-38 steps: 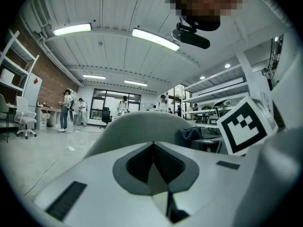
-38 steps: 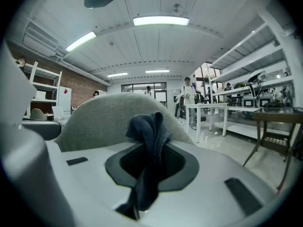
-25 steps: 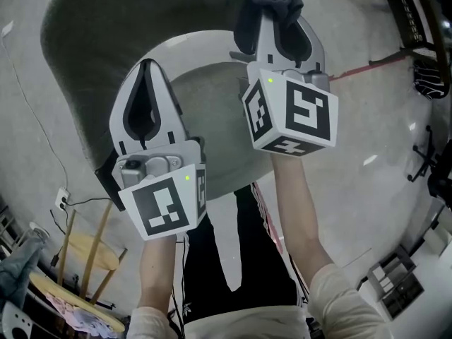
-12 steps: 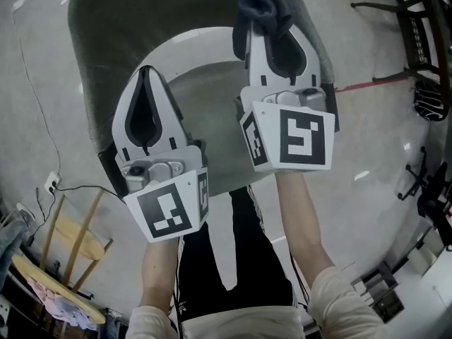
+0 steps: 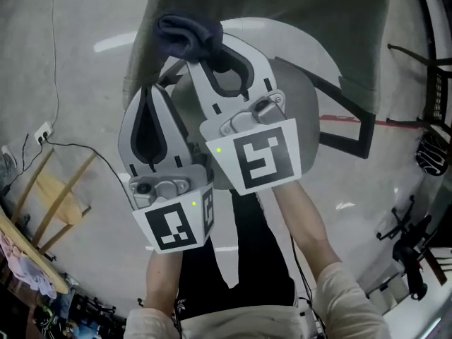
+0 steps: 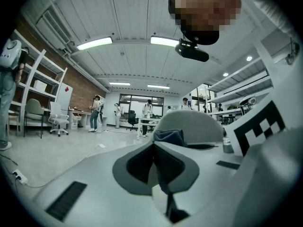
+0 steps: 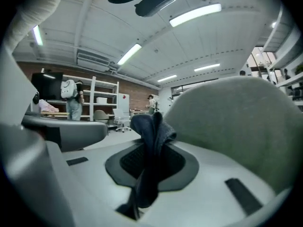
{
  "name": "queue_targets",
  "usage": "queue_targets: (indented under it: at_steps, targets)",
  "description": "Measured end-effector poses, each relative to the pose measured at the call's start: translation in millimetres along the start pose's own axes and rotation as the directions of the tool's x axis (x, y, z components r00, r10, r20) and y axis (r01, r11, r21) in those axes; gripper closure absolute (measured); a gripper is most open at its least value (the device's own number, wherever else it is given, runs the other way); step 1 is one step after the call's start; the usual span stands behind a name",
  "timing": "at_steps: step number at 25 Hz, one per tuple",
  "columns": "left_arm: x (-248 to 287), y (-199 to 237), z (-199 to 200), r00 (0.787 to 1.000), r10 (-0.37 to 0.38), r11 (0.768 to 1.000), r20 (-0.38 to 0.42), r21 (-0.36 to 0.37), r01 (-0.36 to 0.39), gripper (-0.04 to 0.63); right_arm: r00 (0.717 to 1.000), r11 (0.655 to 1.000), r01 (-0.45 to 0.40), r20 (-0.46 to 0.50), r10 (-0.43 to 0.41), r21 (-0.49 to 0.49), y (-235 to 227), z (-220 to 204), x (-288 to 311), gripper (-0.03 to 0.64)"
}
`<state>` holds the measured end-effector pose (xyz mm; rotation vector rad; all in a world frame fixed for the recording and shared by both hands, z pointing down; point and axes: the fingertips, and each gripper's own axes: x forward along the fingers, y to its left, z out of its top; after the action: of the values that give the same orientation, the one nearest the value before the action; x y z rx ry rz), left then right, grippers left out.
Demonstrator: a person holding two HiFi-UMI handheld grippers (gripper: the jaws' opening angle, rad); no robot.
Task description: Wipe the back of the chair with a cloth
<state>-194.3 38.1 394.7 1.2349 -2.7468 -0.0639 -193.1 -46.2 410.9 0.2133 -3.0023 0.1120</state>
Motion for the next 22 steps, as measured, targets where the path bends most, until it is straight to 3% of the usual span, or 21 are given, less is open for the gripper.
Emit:
queue_targets:
  at_steps: [7, 22]
  targets:
    - [-27.0, 26.0, -6.8, 0.998, 0.065, 0.997, 0.022, -0.04, -0.064, 0.58, 0.97, 0.973, -0.229, -0.081, 0.228, -0.004, 70.1, -30.4, 7.1, 0.557]
    - [-34.7, 31.5, -6.6, 0.992, 0.123, 0.99, 0.029, -0.067, -0.121, 0.58, 0.943, 0.945, -0.325, -0.081, 0.323, -0.019, 79.7, -35.6, 19.9, 0.557]
